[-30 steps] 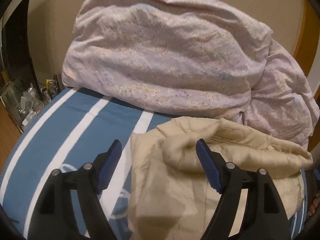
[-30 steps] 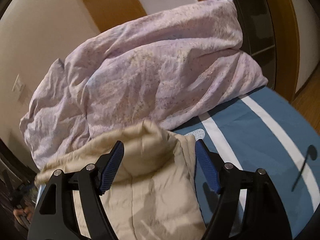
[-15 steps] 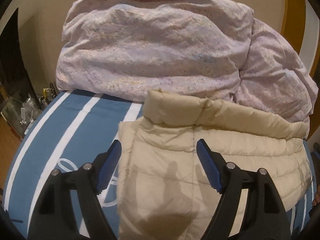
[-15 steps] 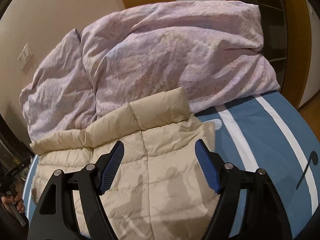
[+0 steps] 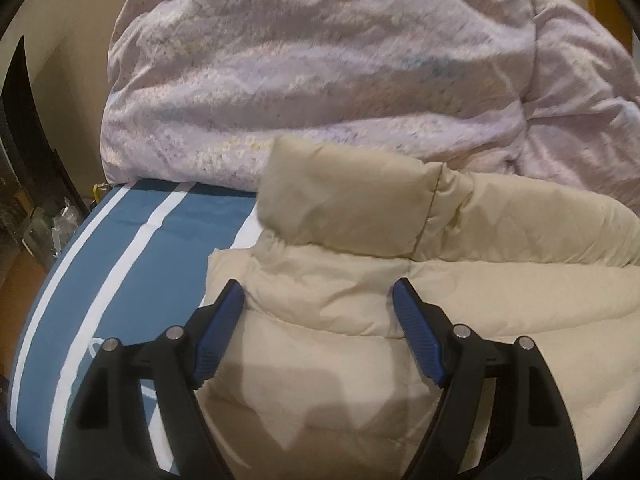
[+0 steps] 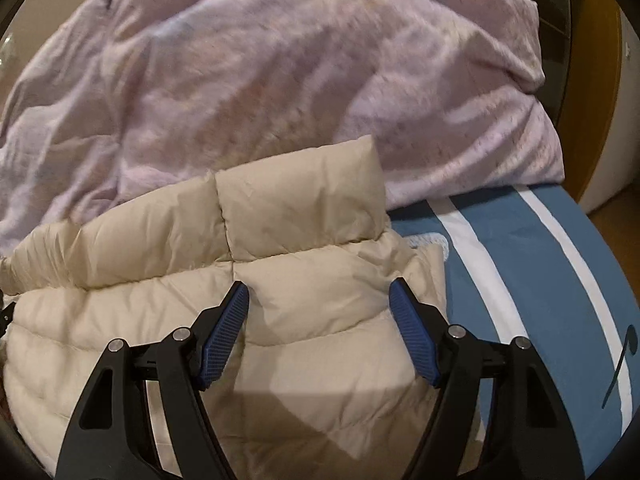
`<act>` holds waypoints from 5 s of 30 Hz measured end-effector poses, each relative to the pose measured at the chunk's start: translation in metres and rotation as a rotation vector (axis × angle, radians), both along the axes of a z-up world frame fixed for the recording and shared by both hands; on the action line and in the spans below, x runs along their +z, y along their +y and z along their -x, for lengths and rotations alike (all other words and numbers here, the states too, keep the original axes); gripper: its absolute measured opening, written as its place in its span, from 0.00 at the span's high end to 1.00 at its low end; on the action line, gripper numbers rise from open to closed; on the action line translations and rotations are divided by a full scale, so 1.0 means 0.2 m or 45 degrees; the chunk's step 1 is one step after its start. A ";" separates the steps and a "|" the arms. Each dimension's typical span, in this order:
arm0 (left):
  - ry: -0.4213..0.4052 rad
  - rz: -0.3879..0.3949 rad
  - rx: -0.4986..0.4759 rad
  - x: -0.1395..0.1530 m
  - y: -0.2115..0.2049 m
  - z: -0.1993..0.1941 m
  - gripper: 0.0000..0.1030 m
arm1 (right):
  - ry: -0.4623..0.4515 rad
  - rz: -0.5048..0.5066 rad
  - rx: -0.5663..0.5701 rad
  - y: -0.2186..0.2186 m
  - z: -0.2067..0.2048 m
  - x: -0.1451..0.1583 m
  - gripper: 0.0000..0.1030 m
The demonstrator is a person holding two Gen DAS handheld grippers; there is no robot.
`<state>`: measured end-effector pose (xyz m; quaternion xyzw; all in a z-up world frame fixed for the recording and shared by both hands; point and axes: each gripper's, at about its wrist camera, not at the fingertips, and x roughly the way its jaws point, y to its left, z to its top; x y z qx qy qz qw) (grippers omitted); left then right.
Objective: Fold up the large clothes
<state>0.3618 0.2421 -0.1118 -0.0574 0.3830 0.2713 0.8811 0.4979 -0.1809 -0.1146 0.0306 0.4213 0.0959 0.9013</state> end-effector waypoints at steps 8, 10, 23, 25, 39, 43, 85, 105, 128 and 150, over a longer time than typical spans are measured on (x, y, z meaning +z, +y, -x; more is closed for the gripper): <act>-0.001 0.047 0.028 -0.10 0.08 -0.05 0.18 | -0.015 0.091 -0.012 0.06 -0.03 -0.08 0.27; -0.001 0.063 0.029 -0.11 0.09 -0.06 0.17 | -0.008 0.100 -0.016 0.07 -0.04 -0.09 0.27; 0.017 0.132 0.035 -0.20 0.15 -0.09 0.11 | 0.082 0.116 -0.008 0.06 -0.12 -0.17 0.23; 0.020 0.141 0.036 -0.21 0.17 -0.09 0.10 | 0.089 0.123 -0.006 0.07 -0.14 -0.19 0.23; 0.037 0.146 0.037 -0.25 0.18 -0.10 0.07 | 0.094 0.111 -0.015 0.08 -0.16 -0.20 0.21; 0.036 0.145 0.037 -0.25 0.17 -0.10 0.07 | 0.093 0.108 -0.016 0.07 -0.16 -0.19 0.20; -0.083 0.616 0.020 -0.24 0.19 0.74 0.27 | 0.328 -0.424 -0.095 -0.44 0.42 -0.16 0.32; -0.241 0.973 0.042 -0.35 0.10 0.79 0.78 | 0.344 -0.664 -0.072 -0.48 0.51 -0.18 0.75; -0.281 0.846 -0.008 -0.17 0.25 1.38 0.87 | 0.361 -0.633 0.174 -0.29 1.03 -0.06 0.81; -0.227 0.844 0.100 -0.23 0.22 1.38 0.33 | -0.076 -0.023 0.319 0.17 1.12 0.17 0.55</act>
